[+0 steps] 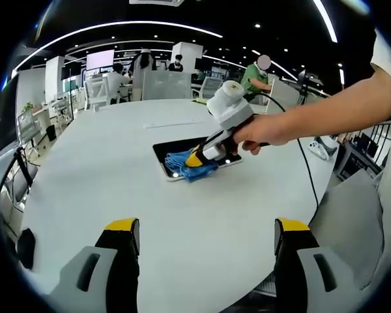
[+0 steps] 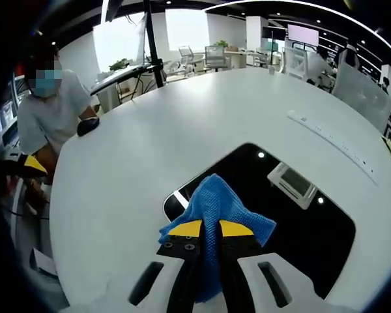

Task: Wipe the mirror surface with the cleaning cloth until all visible marks leave the cleaned area.

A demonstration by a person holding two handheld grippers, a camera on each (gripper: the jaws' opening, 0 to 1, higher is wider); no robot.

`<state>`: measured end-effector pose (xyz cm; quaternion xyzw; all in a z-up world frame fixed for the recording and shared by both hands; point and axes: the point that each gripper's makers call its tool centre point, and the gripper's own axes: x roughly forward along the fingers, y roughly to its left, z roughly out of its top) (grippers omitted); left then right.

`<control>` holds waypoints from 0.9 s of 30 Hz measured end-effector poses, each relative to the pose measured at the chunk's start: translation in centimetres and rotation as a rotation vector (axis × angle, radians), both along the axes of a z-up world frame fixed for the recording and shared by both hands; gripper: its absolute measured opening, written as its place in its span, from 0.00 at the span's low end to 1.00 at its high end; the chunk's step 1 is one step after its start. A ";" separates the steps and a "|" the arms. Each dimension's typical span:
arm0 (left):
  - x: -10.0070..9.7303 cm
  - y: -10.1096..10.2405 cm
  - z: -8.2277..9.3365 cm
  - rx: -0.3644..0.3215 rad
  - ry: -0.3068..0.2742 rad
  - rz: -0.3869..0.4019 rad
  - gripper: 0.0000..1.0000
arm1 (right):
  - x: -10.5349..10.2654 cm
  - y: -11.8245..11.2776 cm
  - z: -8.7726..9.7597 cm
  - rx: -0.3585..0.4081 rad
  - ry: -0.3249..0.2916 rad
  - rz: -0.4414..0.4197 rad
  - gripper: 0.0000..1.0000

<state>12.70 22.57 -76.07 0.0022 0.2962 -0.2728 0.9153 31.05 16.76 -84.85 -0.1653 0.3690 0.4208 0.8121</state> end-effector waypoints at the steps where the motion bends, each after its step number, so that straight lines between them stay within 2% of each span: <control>1: 0.0 0.0 -0.1 0.002 0.002 0.000 0.86 | 0.0 0.0 0.0 -0.001 -0.002 0.002 0.03; 27: -0.2 0.6 -0.4 0.016 0.000 -0.002 0.86 | 0.7 1.9 -0.3 0.016 0.013 -0.068 0.04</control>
